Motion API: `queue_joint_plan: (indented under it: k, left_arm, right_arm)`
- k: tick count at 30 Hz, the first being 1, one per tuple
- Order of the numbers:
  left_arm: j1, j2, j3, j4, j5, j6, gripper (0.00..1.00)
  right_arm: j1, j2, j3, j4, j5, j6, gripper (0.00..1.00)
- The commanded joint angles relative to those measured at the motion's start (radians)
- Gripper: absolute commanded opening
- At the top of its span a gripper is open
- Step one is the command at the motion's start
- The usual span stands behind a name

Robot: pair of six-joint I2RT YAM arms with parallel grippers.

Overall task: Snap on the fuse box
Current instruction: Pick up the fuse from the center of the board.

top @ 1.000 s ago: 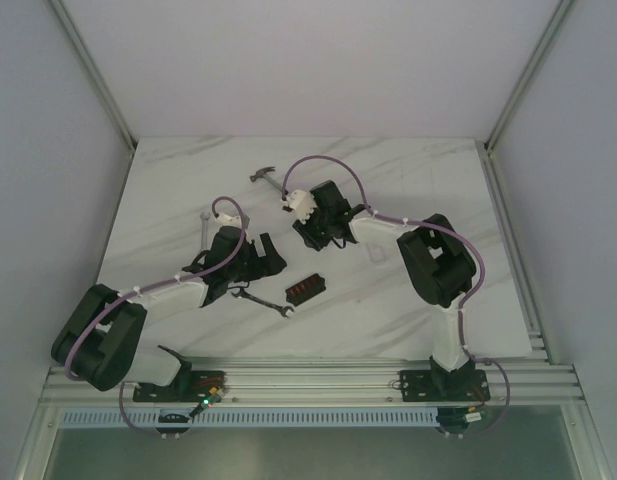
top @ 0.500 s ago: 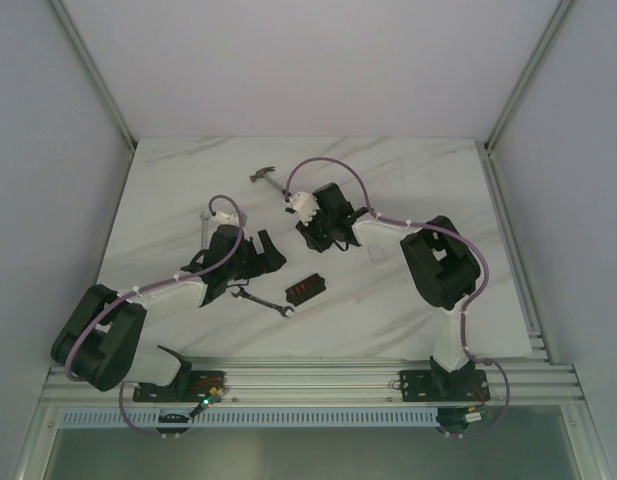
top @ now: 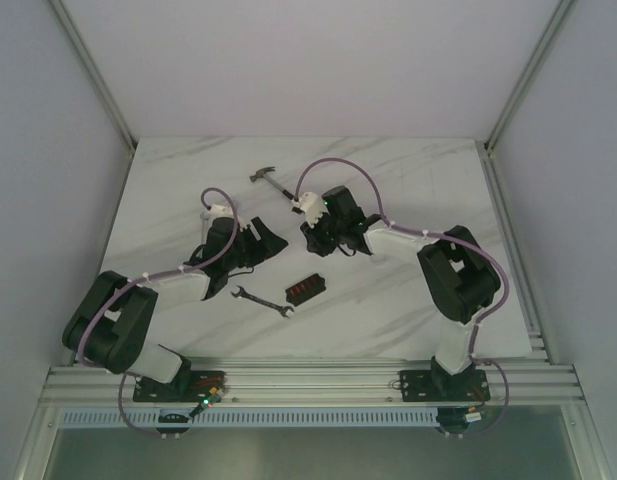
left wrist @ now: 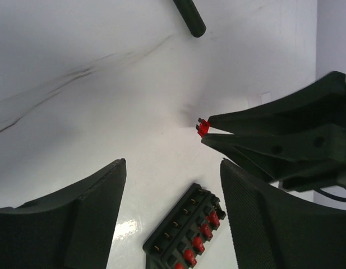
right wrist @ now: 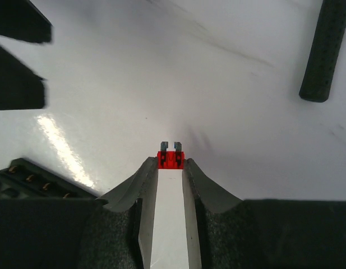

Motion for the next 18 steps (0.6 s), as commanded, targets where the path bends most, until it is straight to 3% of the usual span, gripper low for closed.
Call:
queue_joint_plan:
  k: [1, 18]
  left_arm:
    - [0.005, 0.035, 0.033, 0.105, 0.048, -0.054, 0.72]
    - [0.004, 0.066, 0.014, 0.226, 0.072, -0.149, 0.51]
  right_arm:
    - [0.007, -0.070, -0.033, 0.091, -0.071, 0.043, 0.23]
    - [0.020, -0.129, -0.096, 0.218, -0.178, 0.115, 0.23]
